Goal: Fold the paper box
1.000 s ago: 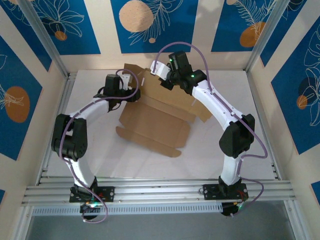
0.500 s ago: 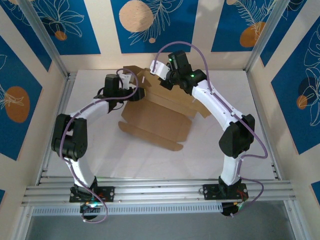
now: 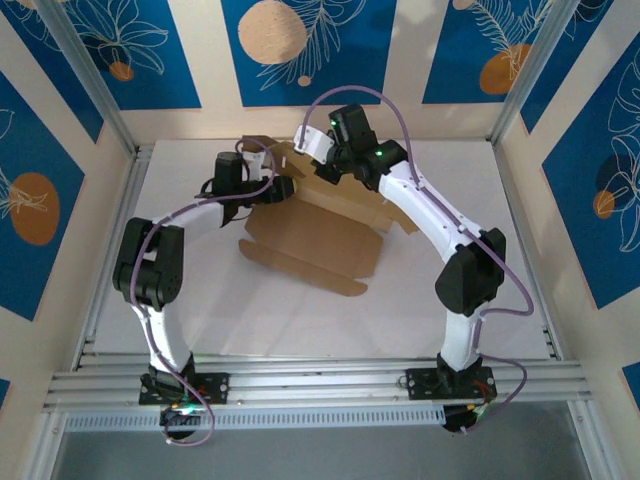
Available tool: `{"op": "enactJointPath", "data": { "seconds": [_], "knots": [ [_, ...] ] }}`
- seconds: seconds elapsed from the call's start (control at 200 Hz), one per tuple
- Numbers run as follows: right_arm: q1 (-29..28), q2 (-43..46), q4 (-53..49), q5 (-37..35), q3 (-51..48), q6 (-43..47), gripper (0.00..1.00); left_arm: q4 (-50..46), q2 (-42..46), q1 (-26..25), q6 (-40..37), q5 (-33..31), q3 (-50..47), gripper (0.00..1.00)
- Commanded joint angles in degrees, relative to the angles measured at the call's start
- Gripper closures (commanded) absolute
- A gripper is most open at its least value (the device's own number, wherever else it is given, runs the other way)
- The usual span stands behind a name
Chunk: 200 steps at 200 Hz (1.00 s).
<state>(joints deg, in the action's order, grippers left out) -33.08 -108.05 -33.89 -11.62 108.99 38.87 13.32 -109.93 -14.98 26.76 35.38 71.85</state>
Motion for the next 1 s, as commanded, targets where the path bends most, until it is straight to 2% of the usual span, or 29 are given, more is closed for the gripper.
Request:
{"op": "enactJointPath", "data": {
  "seconds": [0.0, 0.12, 0.335, 0.635, 0.835, 0.995],
  "knots": [
    [-1.64, -0.23, 2.04, 2.66, 2.17, -1.24, 1.0, 2.0, -1.57, 0.28, 1.61, 2.15, 1.67, 0.41],
    [-2.05, -0.41, 1.37, 3.93, 2.37, -2.16, 1.0, 6.48, -2.56, 0.22, 4.84, 2.44, 0.44, 0.41],
    [-1.25, -1.82, -1.22, 7.64, 3.5, -7.33, 1.0, 21.53, -3.96, -0.04, 11.51, -0.84, -4.75, 0.42],
    [2.54, -6.49, -8.96, 11.74, 11.17, -17.14, 1.0, 23.16, -4.05, -0.49, 10.5, -5.95, -8.31, 0.43],
    [3.06, -8.21, -8.14, 5.55, 10.26, -8.86, 1.0, 26.41, -2.67, -0.57, 13.44, -8.01, -12.77, 0.44],
    [2.42, -11.99, -4.84, -3.09, 10.61, 1.53, 1.0, 30.82, -0.69, -0.48, 18.32, -9.04, -16.93, 0.44]
  ]
}}
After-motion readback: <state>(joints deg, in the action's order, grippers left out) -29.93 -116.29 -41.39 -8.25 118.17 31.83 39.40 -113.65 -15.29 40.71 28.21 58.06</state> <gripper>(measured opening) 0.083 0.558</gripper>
